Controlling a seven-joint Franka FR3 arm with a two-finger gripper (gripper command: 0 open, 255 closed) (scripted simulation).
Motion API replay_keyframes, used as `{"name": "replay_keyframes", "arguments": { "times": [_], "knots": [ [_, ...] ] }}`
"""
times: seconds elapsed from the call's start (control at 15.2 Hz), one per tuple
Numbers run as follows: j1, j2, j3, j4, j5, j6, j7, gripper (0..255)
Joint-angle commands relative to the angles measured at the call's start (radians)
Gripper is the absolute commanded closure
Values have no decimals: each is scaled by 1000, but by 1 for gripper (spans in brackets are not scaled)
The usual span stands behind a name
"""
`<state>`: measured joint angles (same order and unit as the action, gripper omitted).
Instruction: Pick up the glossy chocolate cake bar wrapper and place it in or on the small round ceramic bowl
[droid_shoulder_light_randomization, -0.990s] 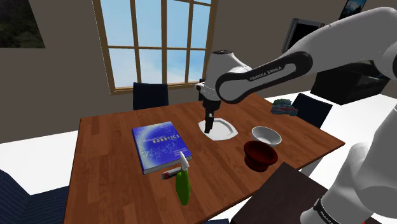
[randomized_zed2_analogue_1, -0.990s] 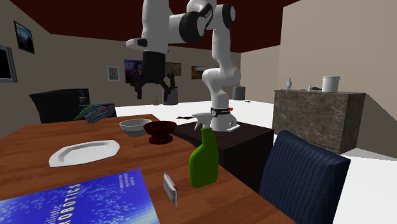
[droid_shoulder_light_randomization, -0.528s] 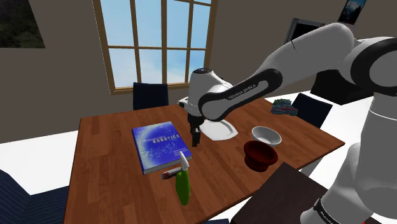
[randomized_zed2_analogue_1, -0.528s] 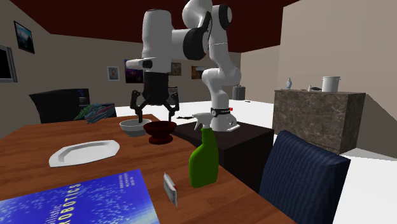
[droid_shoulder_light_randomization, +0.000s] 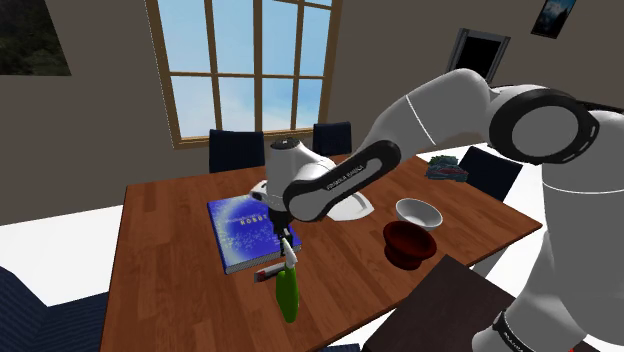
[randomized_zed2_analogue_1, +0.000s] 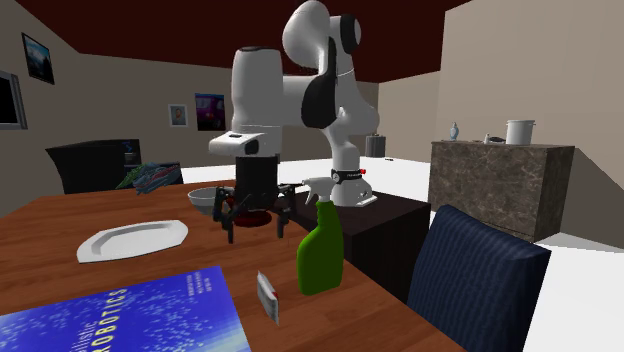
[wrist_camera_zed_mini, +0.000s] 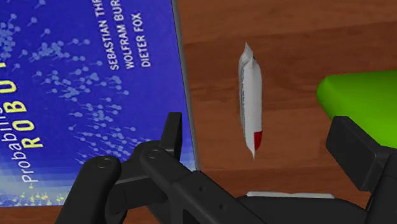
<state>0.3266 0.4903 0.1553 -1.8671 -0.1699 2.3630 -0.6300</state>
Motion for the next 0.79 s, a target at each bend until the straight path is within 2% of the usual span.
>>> {"name": "replay_keyframes", "arguments": {
  "times": [0.0, 0.2, 0.73],
  "knots": [
    [18, 65, 8, 41, -18, 14, -20, 0],
    [43, 145, 17, 101, -41, 22, -46, 0],
    [51, 221, 2, 115, -57, 85, -36, 0]
  ]
}}
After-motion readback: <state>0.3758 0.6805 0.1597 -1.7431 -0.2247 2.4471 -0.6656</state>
